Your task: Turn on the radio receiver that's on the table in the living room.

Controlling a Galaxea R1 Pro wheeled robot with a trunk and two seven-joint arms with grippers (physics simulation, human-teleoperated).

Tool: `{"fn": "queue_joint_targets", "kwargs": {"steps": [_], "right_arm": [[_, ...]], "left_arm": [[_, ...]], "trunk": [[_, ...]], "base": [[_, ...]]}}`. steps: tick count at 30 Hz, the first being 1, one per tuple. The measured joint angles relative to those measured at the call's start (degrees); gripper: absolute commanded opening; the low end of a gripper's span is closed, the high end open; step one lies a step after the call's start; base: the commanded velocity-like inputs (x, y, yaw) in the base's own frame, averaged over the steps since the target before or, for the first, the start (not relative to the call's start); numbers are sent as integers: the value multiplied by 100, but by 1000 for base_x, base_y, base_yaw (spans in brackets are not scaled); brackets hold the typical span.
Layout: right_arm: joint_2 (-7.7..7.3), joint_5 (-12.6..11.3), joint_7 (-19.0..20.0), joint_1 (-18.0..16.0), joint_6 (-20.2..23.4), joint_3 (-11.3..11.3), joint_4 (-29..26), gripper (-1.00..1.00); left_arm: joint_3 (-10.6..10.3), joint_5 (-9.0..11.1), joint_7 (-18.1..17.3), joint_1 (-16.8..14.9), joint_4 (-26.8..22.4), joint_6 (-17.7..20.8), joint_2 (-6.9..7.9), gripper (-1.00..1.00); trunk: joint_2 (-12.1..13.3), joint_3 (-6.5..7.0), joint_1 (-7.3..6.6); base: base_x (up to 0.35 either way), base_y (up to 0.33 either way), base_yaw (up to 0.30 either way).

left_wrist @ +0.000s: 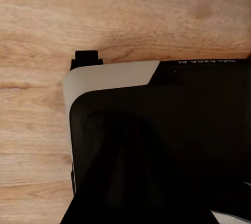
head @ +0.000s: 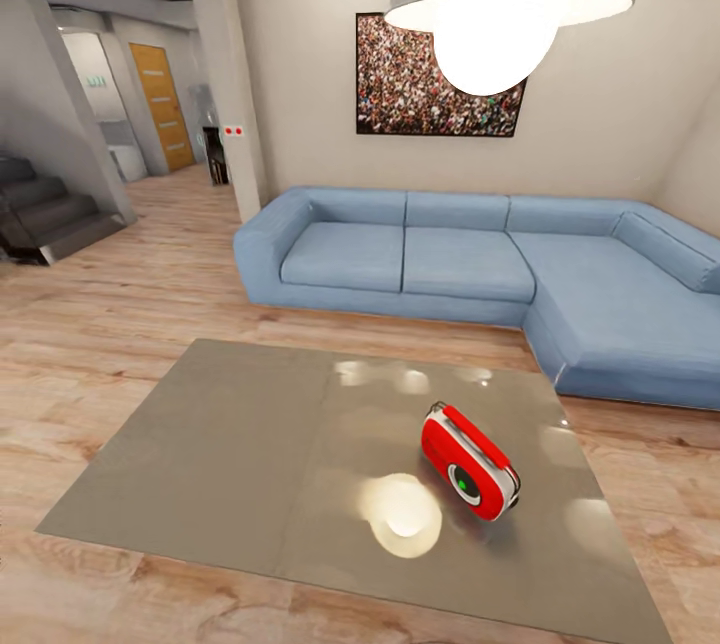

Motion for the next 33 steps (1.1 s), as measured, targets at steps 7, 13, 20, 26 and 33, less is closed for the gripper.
{"fn": "queue_joint_targets", "kwargs": {"steps": [7,13,20,26,33], "right_arm": [[536,-71,-541,150,-283,-1,-5,100],[782,-82,-982,374,-721,-6,-6,100],[802,-85,-1022,404,-801,-7,-6,100],[797,-86,-1018,404,-795,-7,-6,100],[804,-98,-1021,404,-797,-7,-6,100]], "left_arm": [[0,1,644,55,0,0,-9,-100],[0,3,1021,172,0,-5,-91,-100],[0,-17,1413,263,0,-122,-184,-100],[5,3,1435,274,-8,-239,-192,-100],[9,22,1439,275,-9,-246,-177,-100]], "trunk": [[0,63,0],[0,117,0],[0,171,0],[0,177,0],[0,177,0]], "base": [[0,0,89],[0,0,89],[0,0,70],[0,0,7],[0,0,0]]}}
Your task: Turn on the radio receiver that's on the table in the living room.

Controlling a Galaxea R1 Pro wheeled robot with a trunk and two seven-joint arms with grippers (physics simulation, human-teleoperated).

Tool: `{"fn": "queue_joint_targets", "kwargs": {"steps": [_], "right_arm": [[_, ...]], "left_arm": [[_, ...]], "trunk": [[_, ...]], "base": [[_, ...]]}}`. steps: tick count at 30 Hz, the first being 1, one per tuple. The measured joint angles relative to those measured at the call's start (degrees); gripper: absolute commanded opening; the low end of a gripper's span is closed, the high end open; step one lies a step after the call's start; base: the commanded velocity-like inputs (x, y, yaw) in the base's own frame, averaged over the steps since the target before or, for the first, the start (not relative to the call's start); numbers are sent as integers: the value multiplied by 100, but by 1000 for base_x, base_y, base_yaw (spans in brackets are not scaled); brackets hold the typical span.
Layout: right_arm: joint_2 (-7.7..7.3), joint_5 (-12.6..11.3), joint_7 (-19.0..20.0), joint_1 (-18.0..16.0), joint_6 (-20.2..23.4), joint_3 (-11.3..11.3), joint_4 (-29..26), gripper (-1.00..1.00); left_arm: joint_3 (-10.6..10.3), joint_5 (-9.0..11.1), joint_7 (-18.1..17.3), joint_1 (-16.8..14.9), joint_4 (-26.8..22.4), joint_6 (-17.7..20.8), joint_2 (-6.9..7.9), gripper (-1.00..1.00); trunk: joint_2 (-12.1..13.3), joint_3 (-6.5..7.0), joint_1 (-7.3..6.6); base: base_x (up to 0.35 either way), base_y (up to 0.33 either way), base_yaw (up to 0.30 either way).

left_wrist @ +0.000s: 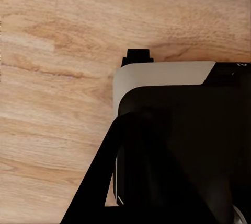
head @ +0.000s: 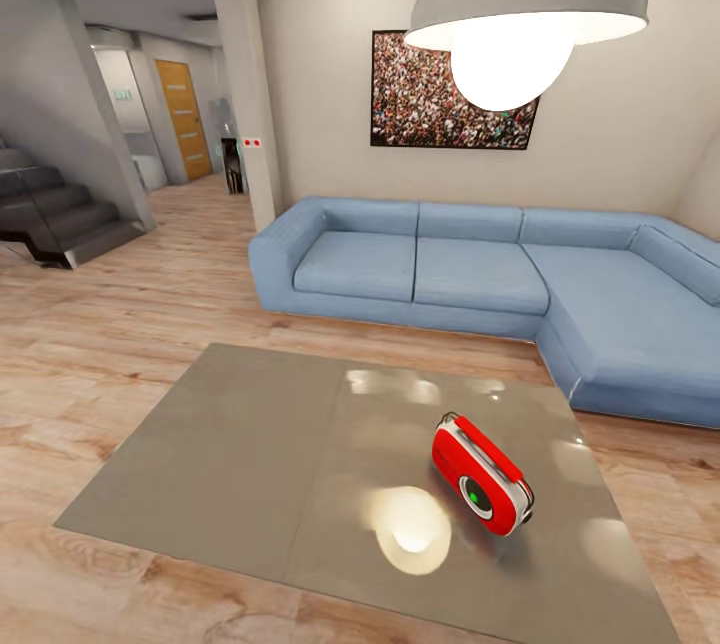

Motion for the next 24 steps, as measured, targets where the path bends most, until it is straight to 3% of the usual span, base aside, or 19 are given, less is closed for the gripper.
{"fn": "queue_joint_targets", "kwargs": {"steps": [24], "right_arm": [[-57,48,4,0,-33,26,-9,100]], "left_arm": [[-5,-36,-8,0,-44,-9,-3,-100]], "trunk": [[0,0,0]], "base": [[0,0,0]]}}
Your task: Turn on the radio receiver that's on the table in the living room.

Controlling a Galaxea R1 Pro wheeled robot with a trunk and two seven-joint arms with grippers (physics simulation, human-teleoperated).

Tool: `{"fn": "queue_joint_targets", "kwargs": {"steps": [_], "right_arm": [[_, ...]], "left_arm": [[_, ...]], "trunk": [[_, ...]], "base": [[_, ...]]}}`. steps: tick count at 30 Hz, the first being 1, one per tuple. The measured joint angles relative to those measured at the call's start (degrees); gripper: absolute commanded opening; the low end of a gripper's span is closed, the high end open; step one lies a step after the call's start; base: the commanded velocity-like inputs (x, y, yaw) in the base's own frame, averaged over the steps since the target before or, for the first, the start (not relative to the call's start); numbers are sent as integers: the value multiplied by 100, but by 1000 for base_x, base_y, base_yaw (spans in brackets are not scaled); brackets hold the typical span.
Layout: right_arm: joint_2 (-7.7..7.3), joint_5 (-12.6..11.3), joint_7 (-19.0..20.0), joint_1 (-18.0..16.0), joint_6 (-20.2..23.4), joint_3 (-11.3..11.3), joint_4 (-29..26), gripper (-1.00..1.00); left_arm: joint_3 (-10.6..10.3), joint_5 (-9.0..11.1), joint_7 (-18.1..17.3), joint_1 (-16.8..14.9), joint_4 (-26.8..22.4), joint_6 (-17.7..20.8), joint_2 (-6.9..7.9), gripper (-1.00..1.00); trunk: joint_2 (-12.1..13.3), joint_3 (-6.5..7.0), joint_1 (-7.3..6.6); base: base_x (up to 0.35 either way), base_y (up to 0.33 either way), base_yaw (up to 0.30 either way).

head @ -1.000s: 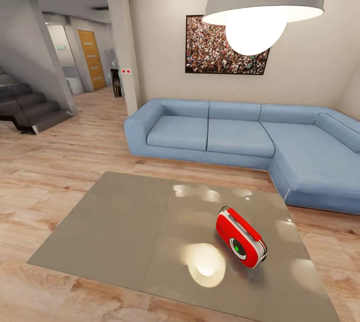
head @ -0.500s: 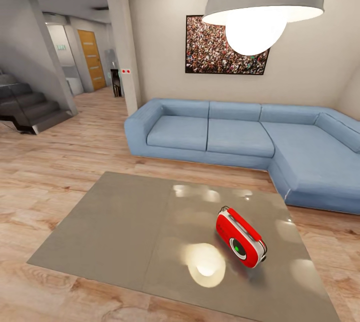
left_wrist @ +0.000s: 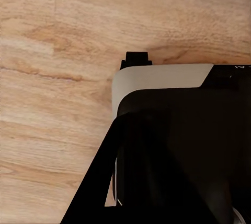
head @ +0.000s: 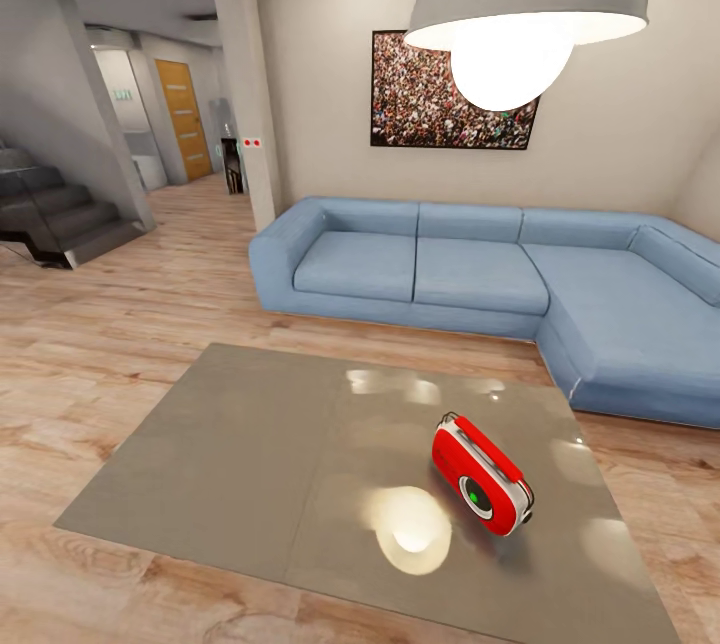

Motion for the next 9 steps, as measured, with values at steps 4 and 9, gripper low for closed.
{"fn": "queue_joint_targets", "kwargs": {"steps": [4,9], "right_arm": [[0,5,0,0,0,6,0,100],[0,4,0,0,0,8,0,100]], "left_arm": [[4,0,0,0,1,0,3,-100],[1,1,0,0,0,0,1,-100]], "trunk": [[0,0,0],[0,0,0]], "base": [[0,0,0],[0,0,0]]}}
